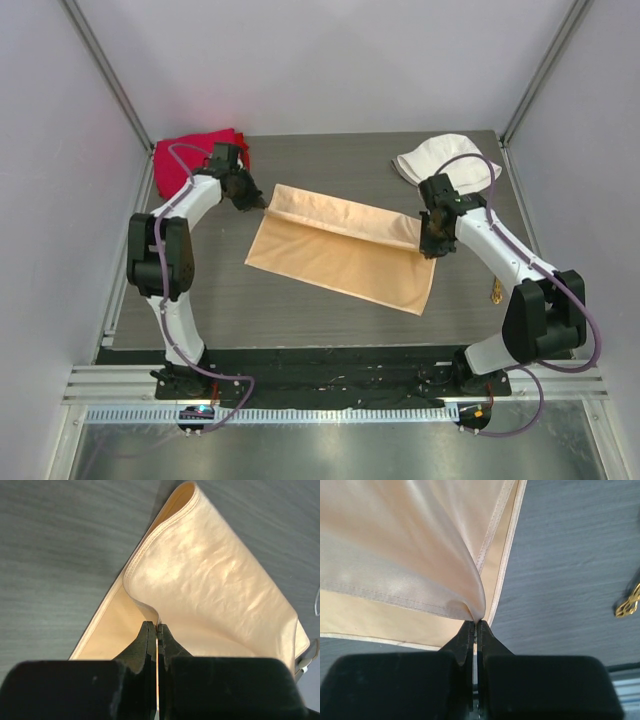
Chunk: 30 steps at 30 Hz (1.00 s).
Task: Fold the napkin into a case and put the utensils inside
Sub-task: Fold and flatten the napkin at the center of the board.
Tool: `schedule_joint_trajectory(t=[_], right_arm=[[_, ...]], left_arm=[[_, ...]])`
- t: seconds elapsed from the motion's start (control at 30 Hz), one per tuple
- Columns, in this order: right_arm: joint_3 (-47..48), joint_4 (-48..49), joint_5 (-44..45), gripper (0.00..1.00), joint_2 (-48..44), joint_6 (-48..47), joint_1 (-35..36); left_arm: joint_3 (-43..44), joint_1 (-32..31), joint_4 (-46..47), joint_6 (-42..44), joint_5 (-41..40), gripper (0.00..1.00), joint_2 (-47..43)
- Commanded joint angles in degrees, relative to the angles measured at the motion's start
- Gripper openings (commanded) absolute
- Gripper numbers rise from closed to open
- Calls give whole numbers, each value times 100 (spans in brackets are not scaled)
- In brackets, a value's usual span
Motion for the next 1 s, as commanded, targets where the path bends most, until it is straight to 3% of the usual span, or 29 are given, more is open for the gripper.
schedule_joint_trajectory(t=[0.0, 0.27, 0.57, 0.83, 0.97], right_arm=[[-287, -344, -31, 1, -354, 408, 11], [-718, -424, 110, 1, -609, 436, 20], [-586, -573, -558, 1, -855, 436, 55], [-1043, -731, -883, 2, -794, 576, 143], [-991, -889, -481, 2, -767, 691, 301]], left_arm=[[-342, 36, -60, 148, 89, 0, -664], [-948, 36, 28, 131, 72, 0, -1060], [-1124, 36, -148, 280, -148, 0, -1166], [-1309, 45, -210, 333, -184, 0, -1192], [-1388, 45, -210, 368, -201, 0, -1227]])
